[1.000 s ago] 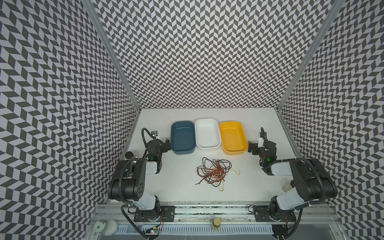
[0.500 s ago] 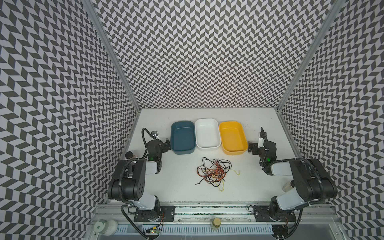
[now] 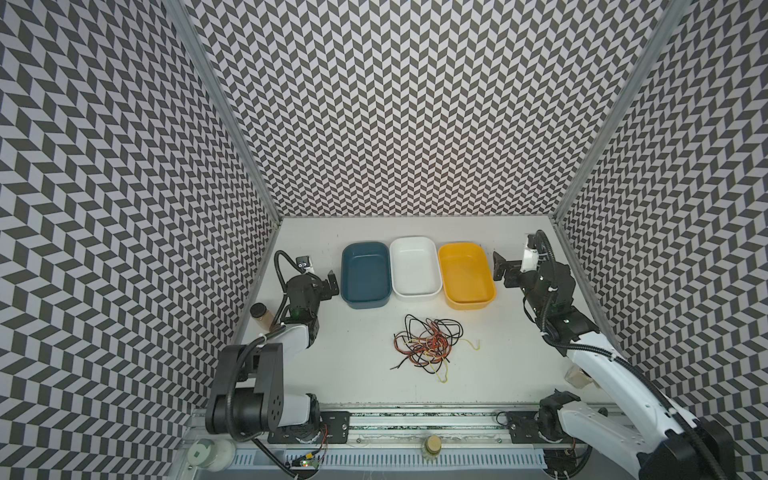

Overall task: Untangle the cables
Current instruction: 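Move both grippers toward the tangled wire bundle and lower onto it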

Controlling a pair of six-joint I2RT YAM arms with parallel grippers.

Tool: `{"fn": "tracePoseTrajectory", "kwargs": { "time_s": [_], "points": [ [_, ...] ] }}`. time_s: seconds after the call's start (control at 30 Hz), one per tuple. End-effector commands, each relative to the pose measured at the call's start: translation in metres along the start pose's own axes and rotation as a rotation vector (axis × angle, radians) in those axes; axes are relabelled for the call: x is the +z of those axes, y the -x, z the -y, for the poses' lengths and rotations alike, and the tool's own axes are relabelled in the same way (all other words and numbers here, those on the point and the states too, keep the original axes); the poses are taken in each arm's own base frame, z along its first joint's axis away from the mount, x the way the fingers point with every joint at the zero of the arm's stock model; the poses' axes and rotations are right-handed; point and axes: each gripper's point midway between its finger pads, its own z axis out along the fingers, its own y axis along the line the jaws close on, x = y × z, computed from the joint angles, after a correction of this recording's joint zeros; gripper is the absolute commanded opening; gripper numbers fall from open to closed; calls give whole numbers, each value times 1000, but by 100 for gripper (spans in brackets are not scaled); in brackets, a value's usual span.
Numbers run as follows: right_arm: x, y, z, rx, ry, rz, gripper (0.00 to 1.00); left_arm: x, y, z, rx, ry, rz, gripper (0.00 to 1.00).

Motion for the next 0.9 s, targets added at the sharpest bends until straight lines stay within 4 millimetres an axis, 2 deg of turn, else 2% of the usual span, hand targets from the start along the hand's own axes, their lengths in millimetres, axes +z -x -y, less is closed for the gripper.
{"fn": "tracePoseTrajectory", "kwargs": {
  "time_s": [0.0,0.03,0.1,0.17,0.2,0.33,0.47,0.67,0.87],
  "points": [
    [-24,-20,26,367,-156,-144,100,-24,36,11,-118,-51,24,100],
    [-29,-20,25,439,-143,-159,100,-33,47,11,-175,-44,36,100],
    [-33,-7,-8,417,97,-151,100,-54,68,-3,-386,43,31,100],
    [-39,-3,-23,436,186,-158,100,-77,73,-19,-624,161,7,100],
    [-42,-3,-31,439,237,-169,100,-90,73,-21,-704,183,-11,100],
    [-53,-18,-50,441,315,-274,100,-108,82,6,-698,52,-110,100],
    [-73,-48,-64,373,294,-401,100,-126,89,43,-670,-146,-169,100],
    [-102,-108,-96,299,373,-622,90,-160,66,77,-629,-243,-257,100],
    [-128,-163,-124,288,473,-785,78,-177,17,107,-524,-239,-420,99]
  ]
}}
